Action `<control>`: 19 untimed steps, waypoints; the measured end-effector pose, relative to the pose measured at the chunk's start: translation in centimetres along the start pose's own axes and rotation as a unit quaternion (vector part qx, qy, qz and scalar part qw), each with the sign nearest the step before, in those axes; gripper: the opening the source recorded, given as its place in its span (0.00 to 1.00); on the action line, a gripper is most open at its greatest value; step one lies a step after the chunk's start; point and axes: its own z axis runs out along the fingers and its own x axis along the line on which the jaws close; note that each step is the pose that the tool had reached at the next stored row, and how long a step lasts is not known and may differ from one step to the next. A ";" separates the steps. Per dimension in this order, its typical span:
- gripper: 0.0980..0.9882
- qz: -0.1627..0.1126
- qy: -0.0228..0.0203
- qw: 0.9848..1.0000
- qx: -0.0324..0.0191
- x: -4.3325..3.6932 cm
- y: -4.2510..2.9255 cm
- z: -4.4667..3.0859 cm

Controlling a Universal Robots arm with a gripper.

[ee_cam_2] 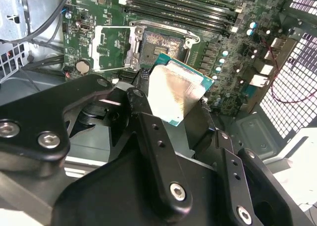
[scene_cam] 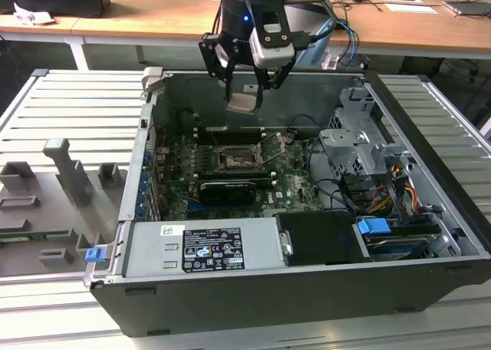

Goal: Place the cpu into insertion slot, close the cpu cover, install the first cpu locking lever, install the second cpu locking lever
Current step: 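Place the cpu into insertion slot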

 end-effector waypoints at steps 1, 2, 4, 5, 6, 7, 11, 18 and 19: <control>0.48 0.001 0.000 1.000 0.000 0.00 0.00 0.01; 0.48 0.001 0.000 1.000 0.000 0.00 0.00 0.03; 0.48 0.003 0.000 1.000 0.000 0.00 -0.01 0.06; 0.48 0.003 0.000 1.000 0.000 0.00 -0.01 0.08; 0.48 0.004 0.000 1.000 0.000 0.00 -0.01 0.09; 0.48 0.004 0.000 1.000 0.000 0.00 -0.01 0.11; 0.48 0.008 -0.001 1.000 0.000 0.00 -0.02 0.19; 0.48 0.013 -0.001 1.000 0.000 -0.01 -0.03 0.32; 0.48 0.014 -0.001 1.000 0.000 -0.01 -0.03 0.34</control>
